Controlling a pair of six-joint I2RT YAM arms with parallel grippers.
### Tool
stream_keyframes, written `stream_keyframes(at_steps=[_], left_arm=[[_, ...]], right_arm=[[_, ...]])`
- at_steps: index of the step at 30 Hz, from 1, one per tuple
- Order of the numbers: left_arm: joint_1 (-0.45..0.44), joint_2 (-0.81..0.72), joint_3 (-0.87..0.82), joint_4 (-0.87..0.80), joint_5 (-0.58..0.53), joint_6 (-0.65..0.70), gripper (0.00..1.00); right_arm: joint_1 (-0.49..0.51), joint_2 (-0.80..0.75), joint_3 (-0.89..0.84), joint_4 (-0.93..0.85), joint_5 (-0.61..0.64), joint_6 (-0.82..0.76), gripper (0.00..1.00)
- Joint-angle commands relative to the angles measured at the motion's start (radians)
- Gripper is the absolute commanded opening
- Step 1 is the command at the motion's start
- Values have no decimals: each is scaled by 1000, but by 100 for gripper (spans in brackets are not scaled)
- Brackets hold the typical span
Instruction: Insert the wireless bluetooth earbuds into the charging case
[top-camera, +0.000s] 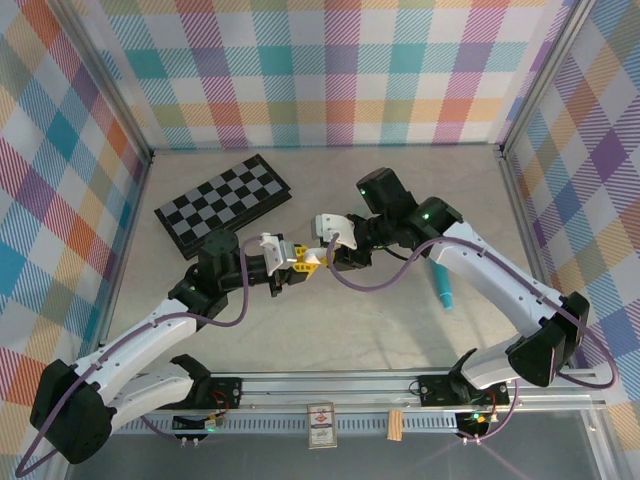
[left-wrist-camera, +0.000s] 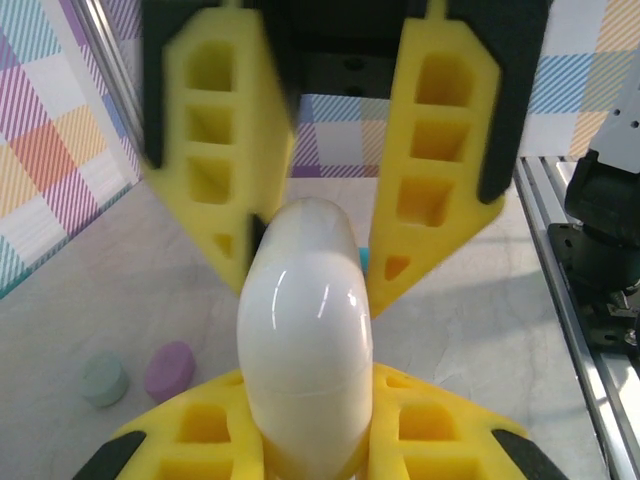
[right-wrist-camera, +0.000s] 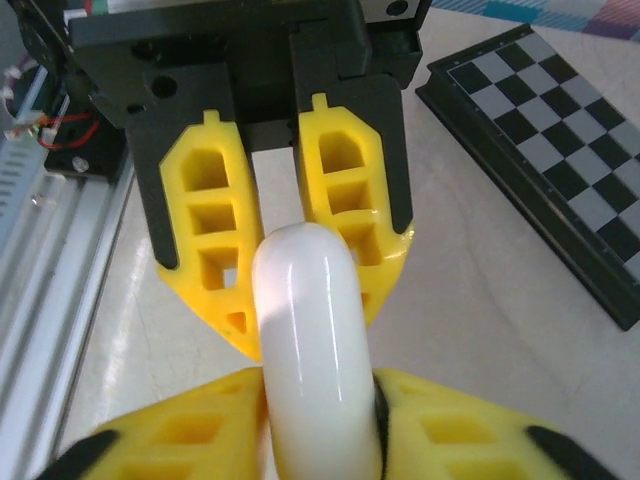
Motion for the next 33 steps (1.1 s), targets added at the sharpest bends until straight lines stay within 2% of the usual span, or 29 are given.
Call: stream_keyframes(at_steps=[1, 3, 5, 8, 10, 12, 14, 19, 21, 22, 26, 33], left_arm=[[7, -17, 27, 8, 16, -1, 6], [7, -20, 27, -3, 7, 2, 7], [7, -23, 21, -2, -13, 4, 14], [7, -26, 6, 34, -43, -18, 36], [7, -32, -16, 81, -63, -43, 48], [7, -40, -35, 105, -84, -54, 60], [7, -50, -57, 115, -113, -64, 76], [8, -73, -124, 155, -181, -99, 87], [4, -73, -152, 175, -218, -114, 93], [1, -70, -169, 191, -235, -123, 100], [-18, -48, -211, 210, -288, -129, 100], [-56, -39, -254, 179, -369, -107, 100]], right_arm=[[8, -10, 22, -2, -33, -9, 27], [8, -17, 11, 3, -36, 0, 22], [8, -26, 1, 10, -42, 18, 20], [8, -52, -45, 59, -34, 79, 20], [2, -74, -92, 123, -16, 142, 18], [-10, -91, -141, 195, 12, 225, 16], [-38, -105, -193, 270, 25, 320, 16], [-121, -120, -325, 475, 27, 583, 16], [-157, -109, -376, 575, 58, 760, 16], [-175, -95, -399, 613, 58, 832, 16], [-215, -17, -452, 698, 118, 1061, 15], [-231, 200, -403, 678, 147, 1176, 17]])
